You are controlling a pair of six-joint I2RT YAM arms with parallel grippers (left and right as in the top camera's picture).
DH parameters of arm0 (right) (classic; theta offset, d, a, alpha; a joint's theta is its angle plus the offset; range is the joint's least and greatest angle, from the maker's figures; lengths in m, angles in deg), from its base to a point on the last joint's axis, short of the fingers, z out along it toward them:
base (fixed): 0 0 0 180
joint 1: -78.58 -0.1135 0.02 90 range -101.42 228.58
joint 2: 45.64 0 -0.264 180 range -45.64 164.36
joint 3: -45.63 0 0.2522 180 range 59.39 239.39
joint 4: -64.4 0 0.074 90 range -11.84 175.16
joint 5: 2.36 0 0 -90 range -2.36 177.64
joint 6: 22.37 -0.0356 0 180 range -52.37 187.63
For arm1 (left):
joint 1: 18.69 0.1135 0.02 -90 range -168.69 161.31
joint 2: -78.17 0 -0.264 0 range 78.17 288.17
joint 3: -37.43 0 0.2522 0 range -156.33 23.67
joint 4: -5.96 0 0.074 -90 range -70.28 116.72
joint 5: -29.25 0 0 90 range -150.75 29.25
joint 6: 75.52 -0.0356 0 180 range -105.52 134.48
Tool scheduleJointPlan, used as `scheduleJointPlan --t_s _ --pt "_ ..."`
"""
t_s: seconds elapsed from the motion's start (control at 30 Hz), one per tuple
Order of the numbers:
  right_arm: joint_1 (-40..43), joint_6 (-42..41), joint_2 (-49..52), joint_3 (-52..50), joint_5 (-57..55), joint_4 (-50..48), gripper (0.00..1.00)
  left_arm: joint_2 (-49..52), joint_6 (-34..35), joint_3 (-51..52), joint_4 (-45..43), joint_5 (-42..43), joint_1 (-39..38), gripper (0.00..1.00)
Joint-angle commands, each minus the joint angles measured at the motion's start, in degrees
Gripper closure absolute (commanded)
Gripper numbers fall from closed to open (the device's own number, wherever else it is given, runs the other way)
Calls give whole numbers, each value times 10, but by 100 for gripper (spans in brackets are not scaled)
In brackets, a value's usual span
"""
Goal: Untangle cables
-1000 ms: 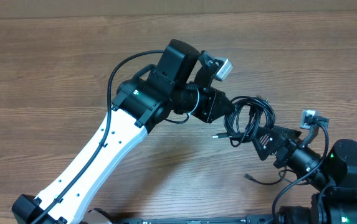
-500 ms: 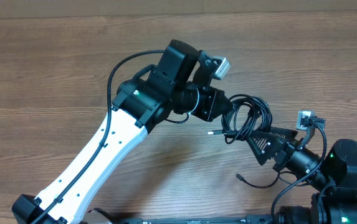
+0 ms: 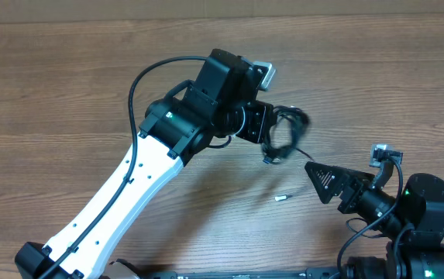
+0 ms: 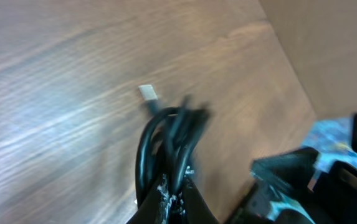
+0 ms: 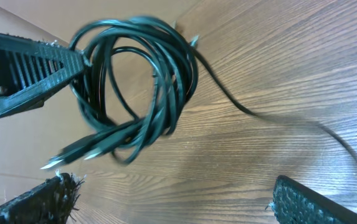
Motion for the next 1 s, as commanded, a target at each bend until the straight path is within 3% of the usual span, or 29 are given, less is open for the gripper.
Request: scheduleJointPlan --t_s 0.0,0.23,0.47,0.73,0.97 --pt "1 4 0 8 4 -1 0 -10 8 -4 -9 -39 5 96" --pt "1 4 0 8 41 -40 0 -10 -7 -4 -9 -23 -3 96" --pt "1 4 0 8 41 -47 1 -10 -7 -4 -38 47 -9 96" --pt "1 -4 0 8 36 -48 17 -10 -7 -4 -106 67 -25 96" --pt "1 -184 0 8 -24 -67 21 -10 0 -4 -158 103 -24 96"
